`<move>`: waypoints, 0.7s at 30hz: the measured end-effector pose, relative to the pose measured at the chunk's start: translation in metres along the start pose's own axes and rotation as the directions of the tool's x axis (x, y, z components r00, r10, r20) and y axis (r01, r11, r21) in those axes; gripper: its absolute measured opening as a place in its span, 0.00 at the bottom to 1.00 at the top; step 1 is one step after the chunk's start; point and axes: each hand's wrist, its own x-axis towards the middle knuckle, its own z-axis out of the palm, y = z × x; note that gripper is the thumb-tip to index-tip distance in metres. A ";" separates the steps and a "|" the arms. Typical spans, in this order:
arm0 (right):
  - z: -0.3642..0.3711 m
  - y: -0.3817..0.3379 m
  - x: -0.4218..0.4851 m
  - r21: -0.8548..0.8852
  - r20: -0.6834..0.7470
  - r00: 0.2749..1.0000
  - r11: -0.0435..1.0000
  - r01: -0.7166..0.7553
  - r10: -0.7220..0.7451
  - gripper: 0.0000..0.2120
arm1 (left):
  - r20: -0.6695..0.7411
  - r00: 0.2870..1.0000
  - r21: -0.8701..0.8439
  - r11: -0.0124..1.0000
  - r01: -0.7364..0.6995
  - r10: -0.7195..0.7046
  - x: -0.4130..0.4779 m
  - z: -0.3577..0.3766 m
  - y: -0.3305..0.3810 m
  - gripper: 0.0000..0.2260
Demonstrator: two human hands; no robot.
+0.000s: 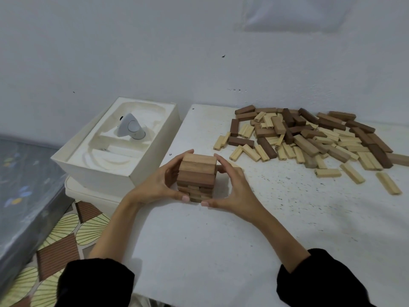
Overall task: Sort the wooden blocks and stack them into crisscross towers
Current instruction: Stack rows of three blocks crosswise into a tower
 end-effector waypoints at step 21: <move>0.011 0.002 0.003 -0.059 -0.093 0.993 0.996 0.061 -0.066 0.48 | -0.031 0.999 0.037 0.999 -0.027 0.028 0.002 0.003 -0.002 0.47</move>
